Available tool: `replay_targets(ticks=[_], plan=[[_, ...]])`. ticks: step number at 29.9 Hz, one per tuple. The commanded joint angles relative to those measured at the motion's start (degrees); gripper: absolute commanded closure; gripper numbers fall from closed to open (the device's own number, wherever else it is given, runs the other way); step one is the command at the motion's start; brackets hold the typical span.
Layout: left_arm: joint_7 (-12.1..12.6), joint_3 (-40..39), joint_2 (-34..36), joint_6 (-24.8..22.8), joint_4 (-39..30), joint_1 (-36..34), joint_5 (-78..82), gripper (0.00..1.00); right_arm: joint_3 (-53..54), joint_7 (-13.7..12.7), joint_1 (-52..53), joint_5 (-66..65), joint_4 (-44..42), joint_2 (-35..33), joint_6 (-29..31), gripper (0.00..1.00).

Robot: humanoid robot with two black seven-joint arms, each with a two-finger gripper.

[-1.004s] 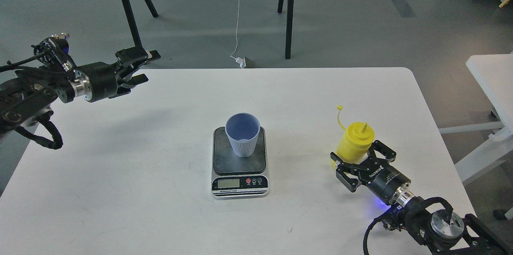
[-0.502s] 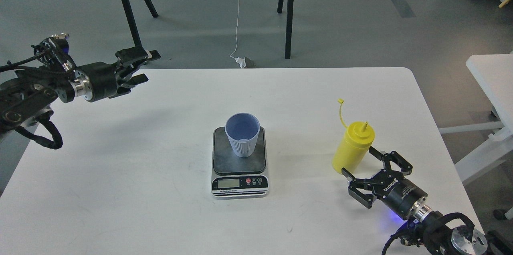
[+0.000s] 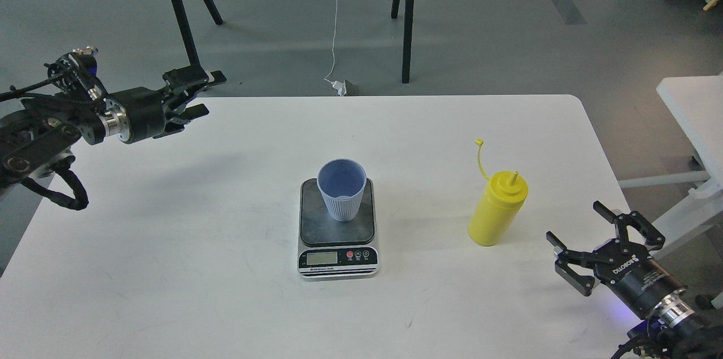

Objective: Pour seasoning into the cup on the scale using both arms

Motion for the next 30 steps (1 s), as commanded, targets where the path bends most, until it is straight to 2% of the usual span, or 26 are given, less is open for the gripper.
replay_targets(ticks=[1, 6, 10, 15, 20, 24, 30], plan=[[0.0, -0.34, 0.38, 0.0, -0.01, 0.0, -0.47, 0.0, 1.29, 0.91, 7.83, -0.07, -0.69, -2.35, 0.0, 0.0], [0.0, -1.04, 0.47, 0.0, -0.01, 0.09, -2.22, 0.0, -1.24, 0.91, 21.89, -0.86, -8.32, -3.15, 0.0, 0.0], [0.0, -2.45, 0.47, 0.0, 0.07, 0.09, -10.91, 0.0, -8.53, 1.0, 34.19, -1.92, -17.37, -2.98, 0.0, 0.0], [0.0, -3.5, 0.73, 0.0, 0.34, 0.09, -19.35, 0.0, -12.94, 1.44, 44.14, -1.92, -26.86, -1.14, 0.0, 0.0], [0.0, -8.94, 1.35, 0.0, 2.0, 2.1, -27.53, 0.0, -14.79, 1.61, 48.72, -2.0, -32.68, 2.73, 0.0, 0.0], [0.0, -13.69, 0.47, 0.0, 4.03, 4.83, -29.57, 0.0, -15.49, 3.1, 48.81, -2.0, -33.57, 3.61, 0.0, 0.0], [0.0, -14.76, -0.15, 0.0, 4.29, 7.21, -29.57, 0.0, -15.41, 3.28, 48.81, -2.0, -35.05, 4.14, 0.0, 0.0]])
